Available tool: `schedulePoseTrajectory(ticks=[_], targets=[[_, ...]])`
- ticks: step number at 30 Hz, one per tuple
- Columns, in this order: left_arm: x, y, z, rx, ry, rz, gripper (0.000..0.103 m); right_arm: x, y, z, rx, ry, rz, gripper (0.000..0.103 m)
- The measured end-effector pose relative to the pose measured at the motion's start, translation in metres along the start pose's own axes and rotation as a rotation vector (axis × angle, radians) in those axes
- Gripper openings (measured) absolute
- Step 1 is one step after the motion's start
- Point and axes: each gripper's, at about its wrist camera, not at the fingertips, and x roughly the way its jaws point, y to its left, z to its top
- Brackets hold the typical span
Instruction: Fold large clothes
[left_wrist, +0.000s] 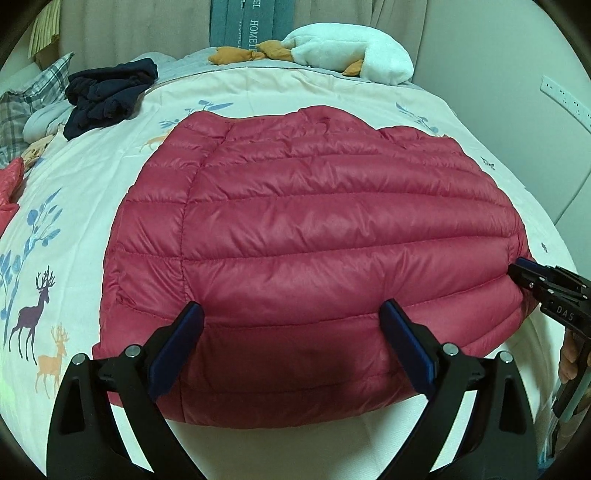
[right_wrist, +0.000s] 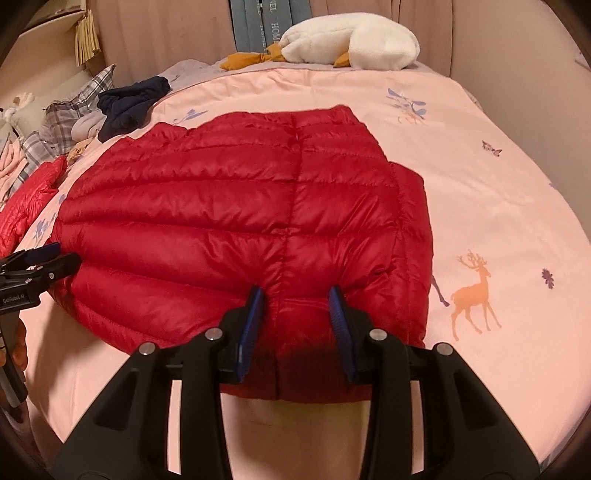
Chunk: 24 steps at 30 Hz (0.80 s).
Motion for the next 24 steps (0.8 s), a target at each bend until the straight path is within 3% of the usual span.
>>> schedulePoseTrajectory(ticks=[6, 18, 24], targets=[[-0.009, -0.003, -0.003, 0.006, -0.005, 0.013, 0.097, -0.025, 0.005, 0.003, 0.012, -0.091, 0.064, 0.039], [-0.01, -0.014, -0.02, 0.039, 0.008, 0.052, 0.097, -0.004, 0.019, -0.009, -0.045, 0.008, 0.024, 0.04], [-0.014, -0.011, -0.022, 0.034, 0.011, 0.051, 0.097, -0.029, 0.019, -0.005, -0.041, -0.064, 0.044, 0.041]])
